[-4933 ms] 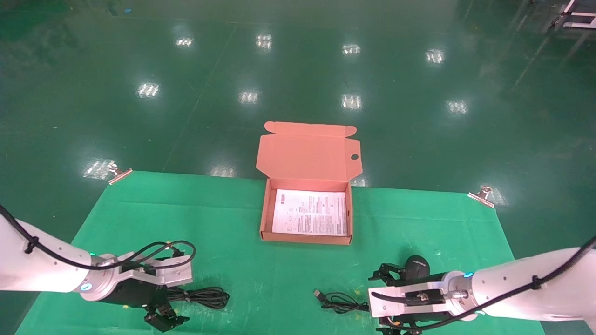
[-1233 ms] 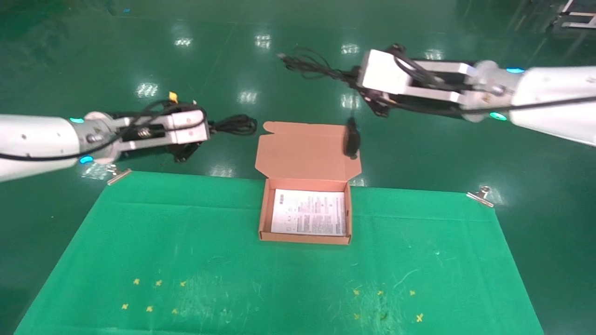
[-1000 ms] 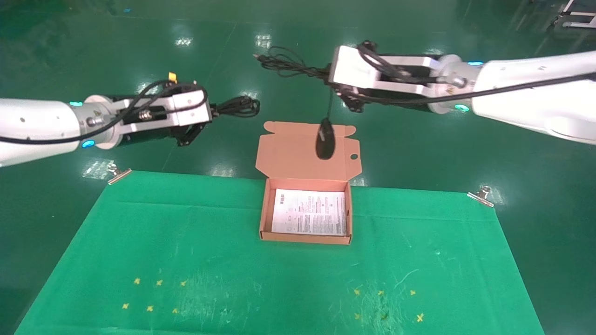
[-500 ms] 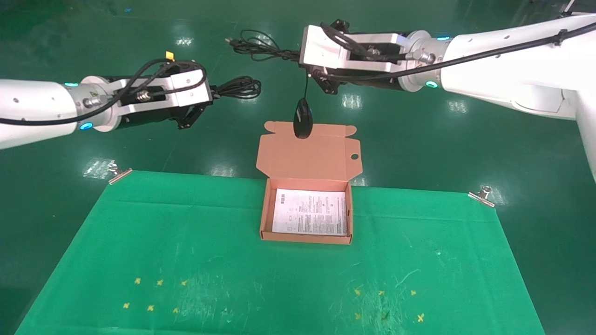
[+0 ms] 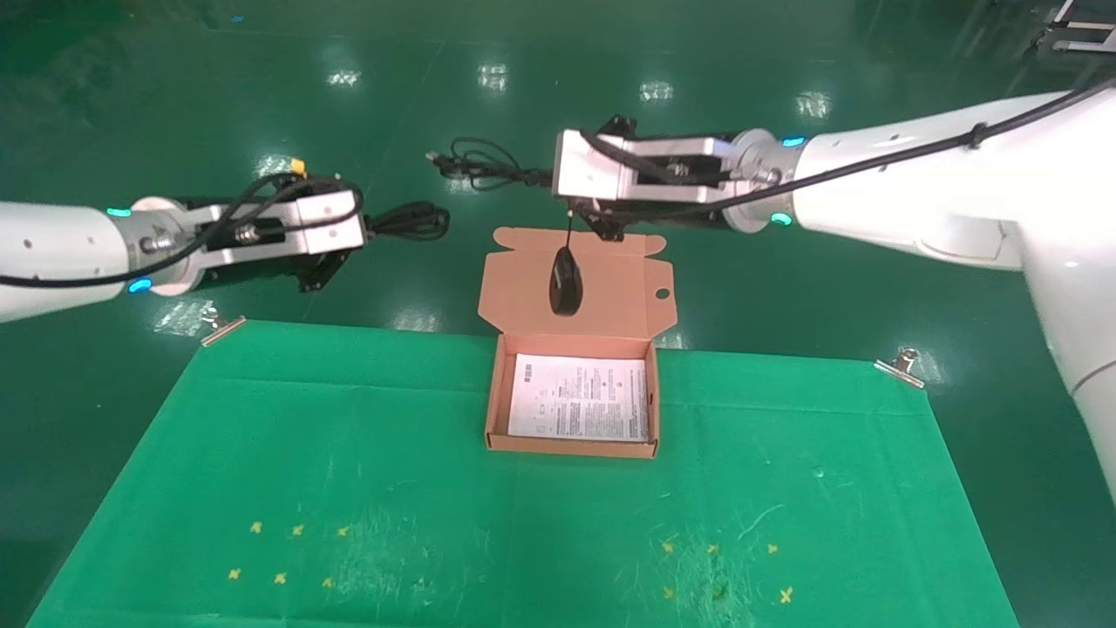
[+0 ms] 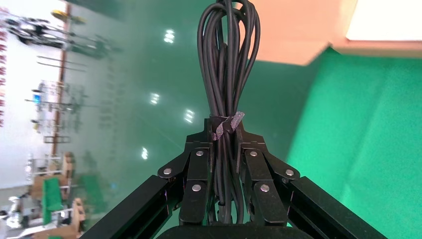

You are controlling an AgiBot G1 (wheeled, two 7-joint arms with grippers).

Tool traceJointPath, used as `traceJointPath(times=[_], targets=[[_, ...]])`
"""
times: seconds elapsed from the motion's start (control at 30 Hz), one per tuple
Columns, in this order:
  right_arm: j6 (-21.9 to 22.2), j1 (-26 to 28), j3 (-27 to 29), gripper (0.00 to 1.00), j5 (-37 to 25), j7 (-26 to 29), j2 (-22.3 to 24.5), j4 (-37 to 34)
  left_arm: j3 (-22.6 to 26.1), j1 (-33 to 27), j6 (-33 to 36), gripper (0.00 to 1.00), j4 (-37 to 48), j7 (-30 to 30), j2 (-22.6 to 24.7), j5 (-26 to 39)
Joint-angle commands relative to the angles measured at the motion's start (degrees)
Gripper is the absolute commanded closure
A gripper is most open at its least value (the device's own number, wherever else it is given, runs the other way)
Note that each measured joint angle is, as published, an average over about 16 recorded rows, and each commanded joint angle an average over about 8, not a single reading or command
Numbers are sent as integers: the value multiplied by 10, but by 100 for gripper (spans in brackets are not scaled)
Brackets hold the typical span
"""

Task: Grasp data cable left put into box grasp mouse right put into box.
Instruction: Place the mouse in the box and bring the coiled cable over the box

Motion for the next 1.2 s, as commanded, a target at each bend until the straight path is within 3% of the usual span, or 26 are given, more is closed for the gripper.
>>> traceJointPath(times=[0.03, 0.63, 1.2], targets=[[-1, -5, -3, 100, -2, -2, -4, -9, 4, 5, 4, 100, -3, -7, -4, 9], [26, -55, -75, 100, 54, 0, -26, -51, 9, 22, 28, 100, -38, -67, -29, 54], [116, -99, -167, 100, 156, 76, -25, -121, 10, 24, 29, 100, -44, -74, -30, 59]])
